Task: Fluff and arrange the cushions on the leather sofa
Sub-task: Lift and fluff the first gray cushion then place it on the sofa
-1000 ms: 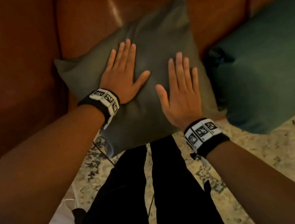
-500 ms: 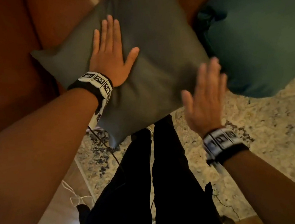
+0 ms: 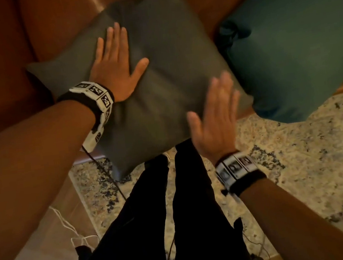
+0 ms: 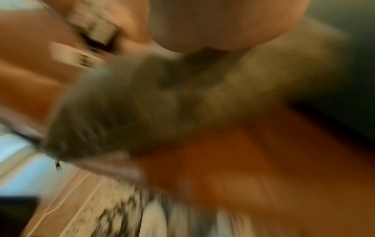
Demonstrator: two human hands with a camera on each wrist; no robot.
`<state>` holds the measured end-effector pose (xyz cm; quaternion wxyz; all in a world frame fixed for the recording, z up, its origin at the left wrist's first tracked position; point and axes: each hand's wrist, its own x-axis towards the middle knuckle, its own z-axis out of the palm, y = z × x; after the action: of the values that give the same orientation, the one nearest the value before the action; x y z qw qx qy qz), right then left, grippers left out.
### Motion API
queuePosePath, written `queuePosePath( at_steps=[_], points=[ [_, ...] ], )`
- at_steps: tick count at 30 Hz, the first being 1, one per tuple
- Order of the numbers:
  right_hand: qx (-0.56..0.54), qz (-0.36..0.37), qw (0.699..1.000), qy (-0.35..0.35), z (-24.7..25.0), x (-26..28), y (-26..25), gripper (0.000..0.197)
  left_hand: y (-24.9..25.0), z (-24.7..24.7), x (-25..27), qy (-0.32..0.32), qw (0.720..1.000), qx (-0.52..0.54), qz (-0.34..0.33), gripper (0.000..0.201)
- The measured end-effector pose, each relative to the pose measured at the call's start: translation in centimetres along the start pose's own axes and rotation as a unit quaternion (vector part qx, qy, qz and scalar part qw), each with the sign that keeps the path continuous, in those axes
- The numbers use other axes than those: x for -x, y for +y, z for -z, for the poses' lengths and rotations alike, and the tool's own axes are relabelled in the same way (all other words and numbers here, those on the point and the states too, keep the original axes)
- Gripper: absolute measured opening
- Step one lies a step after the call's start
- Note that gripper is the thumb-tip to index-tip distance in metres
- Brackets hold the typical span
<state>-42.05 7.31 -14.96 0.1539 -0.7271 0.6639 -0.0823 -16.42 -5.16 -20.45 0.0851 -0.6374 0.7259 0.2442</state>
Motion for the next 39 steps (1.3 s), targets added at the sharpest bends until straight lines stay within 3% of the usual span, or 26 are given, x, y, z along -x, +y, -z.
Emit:
queuePosePath(
  at_steps=[2,3,4,6,8,10,14,16,18,20,22,26,28,32,34,37,39],
  points=[
    [-0.018,0.097,0.995,0.006,-1.4,-4.3,-2.4,0.078,-0.1,-0.9,0.4,-0.002,1.0,0.002,-0.003,0.09],
    [-0.01,0.094,0.995,0.011,-2.0,-5.7,-2.6,0.077,0.1,-0.5,0.3,0.0,1.0,0.003,-0.003,0.09],
    [0.003,0.058,0.998,0.005,-2.9,-5.7,-1.5,0.077,0.3,-0.8,0.5,0.005,1.0,0.0,-0.007,0.09],
    [0.018,-0.083,0.996,-0.04,-4.3,-2.8,2.4,0.083,1.4,-0.9,0.4,0.003,1.0,0.004,-0.005,0.092],
    [0.008,-0.23,0.97,-0.076,-3.6,1.5,5.0,0.097,2.2,-0.8,0.5,0.002,1.0,-0.001,0.0,0.092],
    [0.011,-0.263,0.962,-0.073,-2.1,3.8,5.4,0.098,2.2,-0.6,0.8,-0.003,1.0,0.016,0.002,0.092],
    [0.004,-0.025,1.0,-0.009,0.4,-0.8,0.3,0.068,1.1,0.8,0.8,-0.022,0.997,0.077,-0.005,0.085],
    [-0.019,0.097,0.995,-0.012,0.3,-5.3,-3.6,0.063,0.6,2.0,1.2,-0.028,0.99,0.133,-0.021,0.075],
    [-0.009,0.167,0.985,-0.032,-0.6,-9.2,-6.6,0.062,-1.2,3.0,2.5,-0.019,0.986,0.162,-0.038,0.067],
    [0.045,0.192,0.979,-0.044,-1.7,-11.5,-7.9,0.064,-4.1,3.0,4.8,0.016,0.995,0.093,-0.019,0.07],
    [0.106,0.22,0.968,-0.054,-2.8,-12.1,-7.9,0.067,-6.8,2.2,7.8,0.05,0.996,0.05,0.062,0.078],
    [0.163,0.219,0.961,-0.047,-4.4,-12.2,-6.7,0.068,-6.4,0.0,14.1,0.076,0.957,0.145,0.241,0.082],
    [0.178,0.21,0.96,-0.048,-5.3,-12.5,-7.0,0.068,-2.0,-1.0,15.6,0.109,0.948,0.168,0.246,0.081],
    [0.171,0.204,0.963,-0.029,-6.9,-15.0,-7.9,0.067,7.0,-2.6,13.6,0.186,0.967,0.115,0.128,0.077],
    [0.157,0.207,0.965,-0.029,-7.4,-16.4,-7.0,0.068,7.1,-5.4,14.1,0.193,0.964,0.093,0.155,0.075],
    [0.143,0.226,0.963,-0.036,-7.8,-14.8,-6.4,0.068,6.1,-11.4,18.8,0.126,0.963,0.103,0.215,0.074],
    [0.156,0.228,0.96,-0.036,-8.3,-13.3,-6.5,0.068,6.6,-14.1,21.5,0.122,0.943,0.155,0.267,0.073]
  ],
)
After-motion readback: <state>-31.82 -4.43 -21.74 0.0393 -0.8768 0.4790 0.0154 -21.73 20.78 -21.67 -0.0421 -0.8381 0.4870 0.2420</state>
